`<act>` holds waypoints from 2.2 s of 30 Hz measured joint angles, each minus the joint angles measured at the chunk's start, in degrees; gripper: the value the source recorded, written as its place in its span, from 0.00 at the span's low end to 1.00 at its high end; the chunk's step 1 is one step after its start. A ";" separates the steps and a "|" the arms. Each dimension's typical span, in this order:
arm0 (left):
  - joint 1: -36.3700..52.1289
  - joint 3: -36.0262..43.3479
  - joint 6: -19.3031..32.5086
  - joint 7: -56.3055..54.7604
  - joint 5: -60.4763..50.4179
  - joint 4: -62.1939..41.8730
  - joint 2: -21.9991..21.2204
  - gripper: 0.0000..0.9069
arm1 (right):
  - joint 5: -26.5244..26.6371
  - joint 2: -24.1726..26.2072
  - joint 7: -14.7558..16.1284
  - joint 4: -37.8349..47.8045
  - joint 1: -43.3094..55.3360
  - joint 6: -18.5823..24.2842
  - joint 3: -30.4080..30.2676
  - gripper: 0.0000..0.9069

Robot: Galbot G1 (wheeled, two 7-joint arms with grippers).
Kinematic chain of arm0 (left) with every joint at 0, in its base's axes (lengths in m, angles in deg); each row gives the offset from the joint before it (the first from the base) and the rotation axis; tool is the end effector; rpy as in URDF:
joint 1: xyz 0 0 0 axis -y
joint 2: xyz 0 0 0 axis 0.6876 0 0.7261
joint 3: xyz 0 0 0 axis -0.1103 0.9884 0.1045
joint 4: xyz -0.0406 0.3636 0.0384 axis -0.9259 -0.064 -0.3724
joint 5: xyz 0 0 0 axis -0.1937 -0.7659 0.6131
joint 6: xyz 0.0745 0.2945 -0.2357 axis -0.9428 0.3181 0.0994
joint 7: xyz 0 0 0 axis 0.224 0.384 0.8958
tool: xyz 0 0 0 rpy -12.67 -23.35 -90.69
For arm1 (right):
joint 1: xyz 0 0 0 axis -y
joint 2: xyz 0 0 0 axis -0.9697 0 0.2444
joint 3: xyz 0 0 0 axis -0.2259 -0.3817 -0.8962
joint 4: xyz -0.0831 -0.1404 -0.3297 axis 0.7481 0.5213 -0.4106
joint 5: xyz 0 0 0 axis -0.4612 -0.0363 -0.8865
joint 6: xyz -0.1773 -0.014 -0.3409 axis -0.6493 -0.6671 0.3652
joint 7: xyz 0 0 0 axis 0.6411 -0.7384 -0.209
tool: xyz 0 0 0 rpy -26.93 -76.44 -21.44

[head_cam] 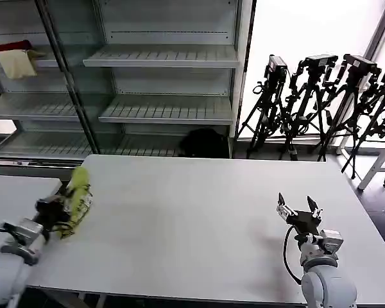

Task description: Fold and organize the clothes.

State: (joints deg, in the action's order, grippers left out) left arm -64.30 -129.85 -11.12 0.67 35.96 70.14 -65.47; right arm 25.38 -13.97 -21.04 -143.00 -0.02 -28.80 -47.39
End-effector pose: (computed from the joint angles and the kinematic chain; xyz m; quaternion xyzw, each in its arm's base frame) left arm 0.2794 0.1762 -0.2037 -0.0563 -0.9502 -0.2862 0.1094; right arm 0.2807 -0.0747 -0.2493 -0.0612 -0.9948 -0.0345 0.0739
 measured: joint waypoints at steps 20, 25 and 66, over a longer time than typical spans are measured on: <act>9.92 32.40 -5.43 -11.33 -3.43 -3.60 -16.73 1.00 | -0.21 -0.52 0.02 0.60 -0.27 -0.46 0.00 1.00; 11.67 35.13 -6.85 -13.28 -0.72 -3.09 -17.66 1.00 | 0.10 -0.76 1.09 -0.50 -0.11 -1.95 -0.81 1.00; 3.46 16.75 -6.78 -15.78 12.81 8.01 -15.76 1.00 | 28.49 -8.96 -24.35 8.68 8.56 -9.13 -32.59 0.00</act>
State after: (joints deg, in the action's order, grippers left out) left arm -60.85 -113.10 -17.90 -15.11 48.76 78.16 -81.22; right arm 53.86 -22.93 -45.39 -134.33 8.54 -37.93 -79.98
